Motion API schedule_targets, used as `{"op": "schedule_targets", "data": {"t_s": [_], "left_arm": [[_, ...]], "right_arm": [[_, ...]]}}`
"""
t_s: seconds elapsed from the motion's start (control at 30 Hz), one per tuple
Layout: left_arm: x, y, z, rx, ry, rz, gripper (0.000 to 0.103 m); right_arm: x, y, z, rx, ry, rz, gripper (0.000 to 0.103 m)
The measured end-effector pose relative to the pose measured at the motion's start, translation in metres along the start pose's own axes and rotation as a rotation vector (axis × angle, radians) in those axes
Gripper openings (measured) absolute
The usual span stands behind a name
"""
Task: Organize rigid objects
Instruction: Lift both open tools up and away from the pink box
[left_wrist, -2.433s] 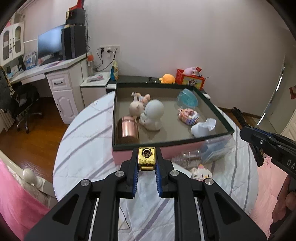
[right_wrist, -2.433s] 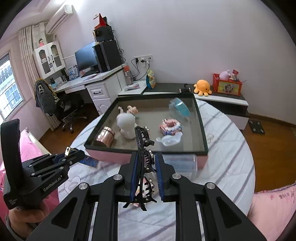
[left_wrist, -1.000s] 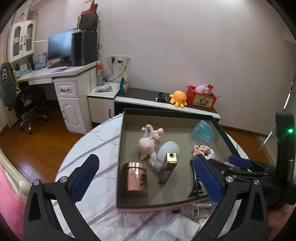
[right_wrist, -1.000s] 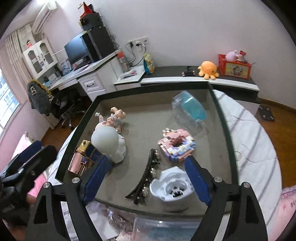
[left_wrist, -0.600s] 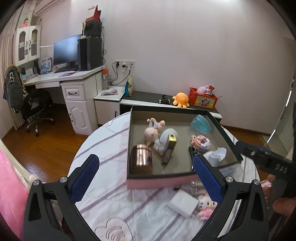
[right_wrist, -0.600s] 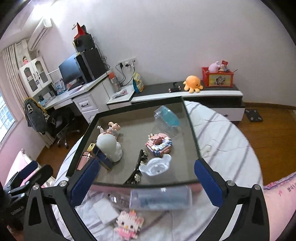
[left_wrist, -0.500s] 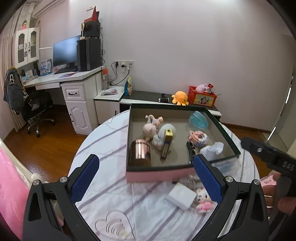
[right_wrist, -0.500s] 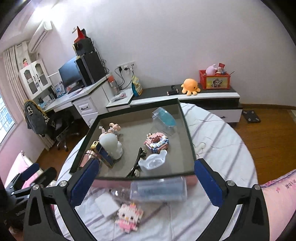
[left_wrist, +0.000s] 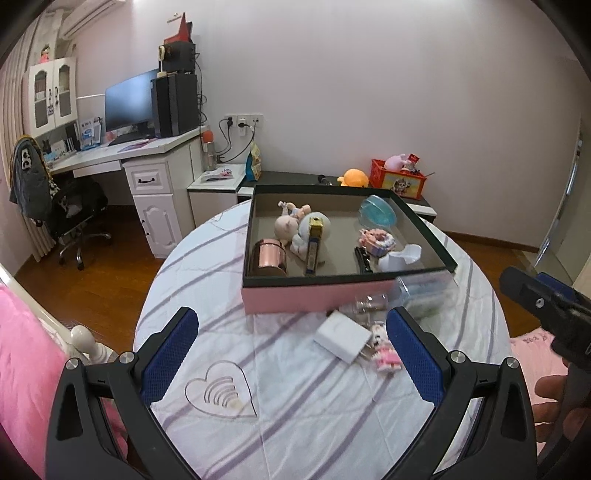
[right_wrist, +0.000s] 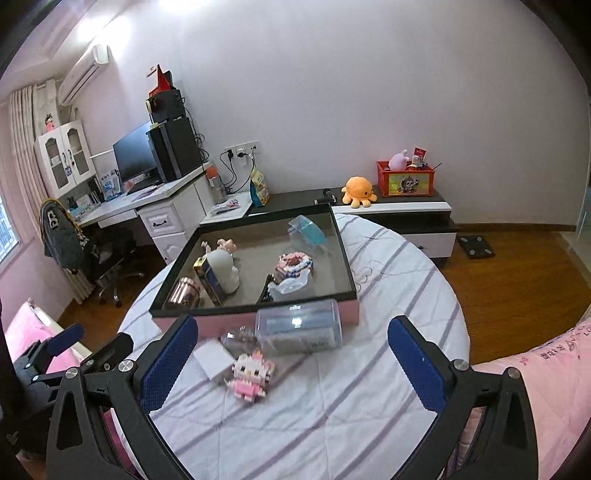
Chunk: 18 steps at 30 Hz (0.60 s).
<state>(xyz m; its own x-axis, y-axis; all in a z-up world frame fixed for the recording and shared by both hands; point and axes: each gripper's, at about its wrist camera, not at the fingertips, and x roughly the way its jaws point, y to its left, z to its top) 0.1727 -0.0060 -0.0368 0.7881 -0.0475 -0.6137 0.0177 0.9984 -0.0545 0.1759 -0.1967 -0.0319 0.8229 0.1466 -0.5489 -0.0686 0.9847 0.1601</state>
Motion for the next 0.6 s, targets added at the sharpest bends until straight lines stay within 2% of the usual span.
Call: {"op": "schedule_targets", "data": {"t_s": [0.6], "left_arm": [[-0.023,-0.002,-0.010,0.002,-0.016,0.002,0.103]], "right_arm": [[-0.020,0.003,-0.009,-0.005,-0.007,-0.001,0.103]]}}
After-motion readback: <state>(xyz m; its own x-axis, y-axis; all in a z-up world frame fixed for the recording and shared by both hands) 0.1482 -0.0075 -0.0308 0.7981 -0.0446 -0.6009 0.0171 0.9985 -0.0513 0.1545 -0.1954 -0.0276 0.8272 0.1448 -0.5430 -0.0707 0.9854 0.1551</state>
